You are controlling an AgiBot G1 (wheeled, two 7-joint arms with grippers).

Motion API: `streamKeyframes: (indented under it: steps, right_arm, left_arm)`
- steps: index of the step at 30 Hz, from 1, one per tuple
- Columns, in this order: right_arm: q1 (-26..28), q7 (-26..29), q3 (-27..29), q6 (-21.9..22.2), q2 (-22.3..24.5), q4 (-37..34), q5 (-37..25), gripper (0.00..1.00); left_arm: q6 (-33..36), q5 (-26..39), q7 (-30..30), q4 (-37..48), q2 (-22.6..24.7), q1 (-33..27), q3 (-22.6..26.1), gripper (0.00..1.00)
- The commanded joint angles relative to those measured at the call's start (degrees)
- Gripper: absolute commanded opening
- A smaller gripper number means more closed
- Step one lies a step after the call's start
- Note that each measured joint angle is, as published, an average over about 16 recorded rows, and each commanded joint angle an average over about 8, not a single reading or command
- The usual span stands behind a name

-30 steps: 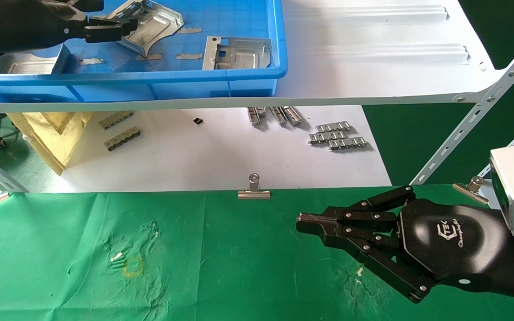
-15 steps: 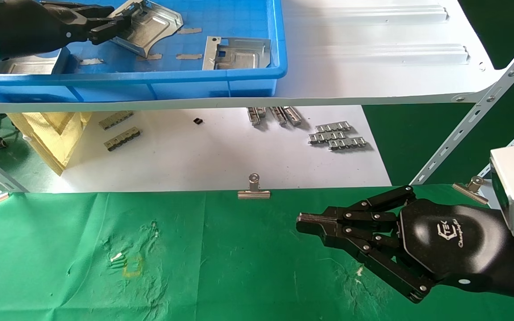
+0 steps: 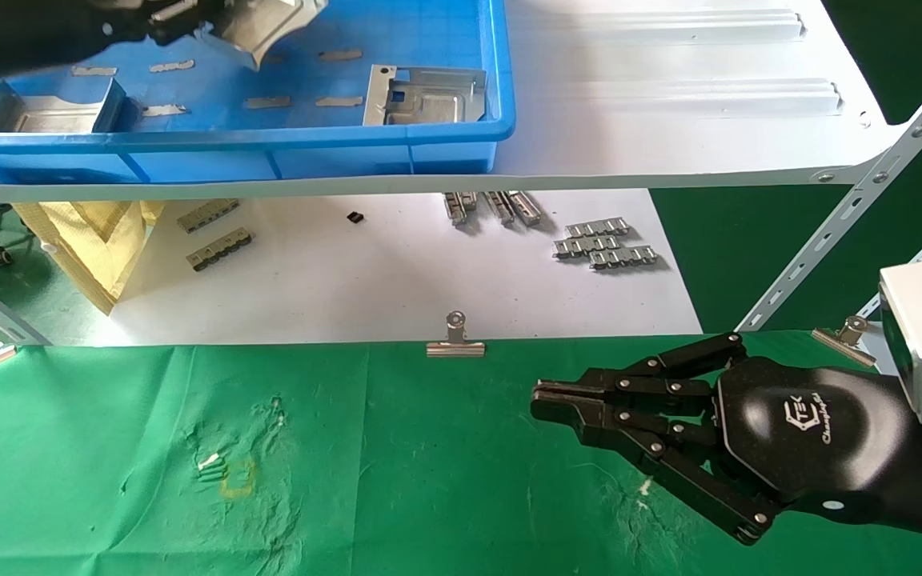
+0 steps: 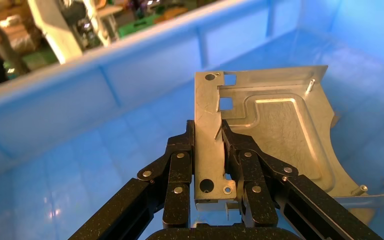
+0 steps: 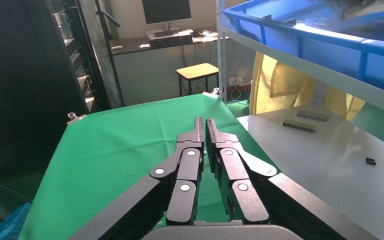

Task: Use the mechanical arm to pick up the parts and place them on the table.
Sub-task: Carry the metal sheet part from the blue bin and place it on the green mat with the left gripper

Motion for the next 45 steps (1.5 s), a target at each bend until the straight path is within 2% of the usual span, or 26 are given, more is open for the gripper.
streamKeyframes:
  steps: [1, 7, 11, 15, 18, 26, 30, 34, 39, 45]
  right_arm:
    - [0.0, 0.0, 0.0, 0.0, 0.0, 0.0, 0.0, 1.00]
    - [0.0, 0.0, 0.0, 0.0, 0.0, 0.0, 0.0, 1.00]
    - [0.0, 0.0, 0.0, 0.0, 0.0, 0.0, 0.0, 1.00]
    - [0.0, 0.0, 0.0, 0.0, 0.0, 0.0, 0.0, 1.00]
    - [0.0, 0.0, 0.0, 0.0, 0.0, 0.0, 0.0, 1.00]
    - [0.0, 0.0, 0.0, 0.0, 0.0, 0.0, 0.0, 1.00]
    - [0.0, 0.0, 0.0, 0.0, 0.0, 0.0, 0.0, 1.00]
    - [0.0, 0.0, 0.0, 0.0, 0.0, 0.0, 0.0, 1.00]
    - [0.0, 0.0, 0.0, 0.0, 0.0, 0.0, 0.0, 1.00]
    - [0.0, 0.0, 0.0, 0.0, 0.0, 0.0, 0.0, 1.00]
  left_arm:
    - [1.1, -0.5, 0.3, -0.3, -0.4, -0.3, -0.4, 0.00]
    - [10.1, -2.3, 2.2, -2.0, -2.0, -1.3, -1.4, 0.00]
    - [19.4, -3.8, 4.1, -3.4, -3.8, -1.2, -2.2, 0.00]
    - [29.1, -5.6, 6.5, -4.9, -6.4, 0.2, -3.0, 0.00]
    - [32.9, -7.1, 8.1, -7.2, -8.4, 2.2, -3.1, 0.00]
    - [33.8, -15.1, 9.6, -23.9, -16.0, 11.4, 0.8, 0.00]
    - [33.7, -20.1, 10.3, -31.9, -20.8, 15.7, 4.2, 0.00]
    - [33.4, -22.0, 13.8, -37.4, -25.2, 19.0, 8.9, 0.00]
    - [32.7, -18.5, 22.3, -38.2, -27.6, 21.3, 15.2, 0.00]
    - [31.6, -13.2, 32.5, -30.6, -25.2, 22.7, 20.1, 0.00]
